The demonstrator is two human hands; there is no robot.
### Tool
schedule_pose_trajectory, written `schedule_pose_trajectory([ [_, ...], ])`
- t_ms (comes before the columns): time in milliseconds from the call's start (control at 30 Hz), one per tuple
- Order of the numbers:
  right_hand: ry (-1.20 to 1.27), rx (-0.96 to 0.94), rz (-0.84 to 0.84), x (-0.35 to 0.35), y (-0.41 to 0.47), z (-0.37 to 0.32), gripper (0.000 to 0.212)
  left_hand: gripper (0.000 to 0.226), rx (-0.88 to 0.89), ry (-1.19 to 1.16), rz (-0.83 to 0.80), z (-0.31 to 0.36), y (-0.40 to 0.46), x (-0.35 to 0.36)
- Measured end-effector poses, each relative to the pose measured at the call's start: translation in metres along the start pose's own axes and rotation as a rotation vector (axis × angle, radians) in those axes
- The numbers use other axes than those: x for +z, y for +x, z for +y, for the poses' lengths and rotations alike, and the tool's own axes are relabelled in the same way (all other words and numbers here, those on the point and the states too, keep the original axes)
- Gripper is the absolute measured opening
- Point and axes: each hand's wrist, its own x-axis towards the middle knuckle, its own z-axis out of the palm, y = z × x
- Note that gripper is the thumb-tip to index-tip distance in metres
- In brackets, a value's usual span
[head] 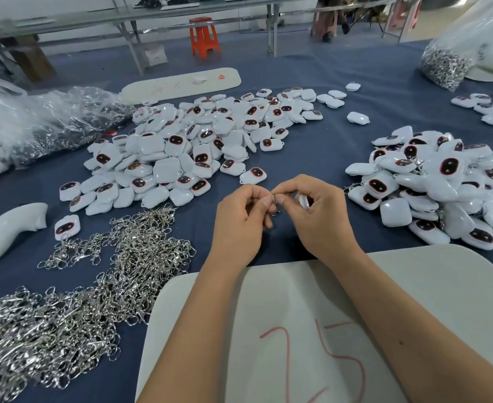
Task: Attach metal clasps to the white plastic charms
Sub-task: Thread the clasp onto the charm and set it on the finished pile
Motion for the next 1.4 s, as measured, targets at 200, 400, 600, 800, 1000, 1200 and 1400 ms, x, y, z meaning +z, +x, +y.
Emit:
schedule_pose_trajectory([
  [200, 0.01, 0.002, 0.003, 0.0, 0.0, -0.001, 0.017, 0.026, 0.057, 0.141, 0.06, -0.001, -0.002, 0.004],
  [400, 0.211, 0.167, -0.097, -0.004, 0.002, -0.002, 0.02, 0.018, 0.198, 0.198, 0.115, -0.001, 0.0, 0.005],
  [600, 0.24, 0.153, -0.08, -0.006, 0.001, -0.002, 0.017, 0.019, 0.244, 0.244, 0.12, -0.001, 0.0, 0.006],
  [800, 0.149, 0.074, -0.008, -0.002, 0.0, -0.002, 0.017, 0.019, 0.256, 0.251, 0.125, 0.001, -0.002, 0.005],
  [1000, -0.052, -0.094, 0.029, -0.002, 0.0, 0.001, 0.014, 0.016, 0.25, 0.291, 0.095, 0.001, -0.003, 0.002],
  [1200, -0.434, -0.316, 0.012, -0.008, 0.004, 0.008, 0.017, 0.016, 0.213, 0.327, 0.064, -0.002, -0.003, 0.002],
  [1400, -0.077, -0.078, -0.002, -0.005, 0.002, 0.008, 0.014, 0.016, 0.249, 0.286, 0.097, 0.0, -0.002, 0.002],
])
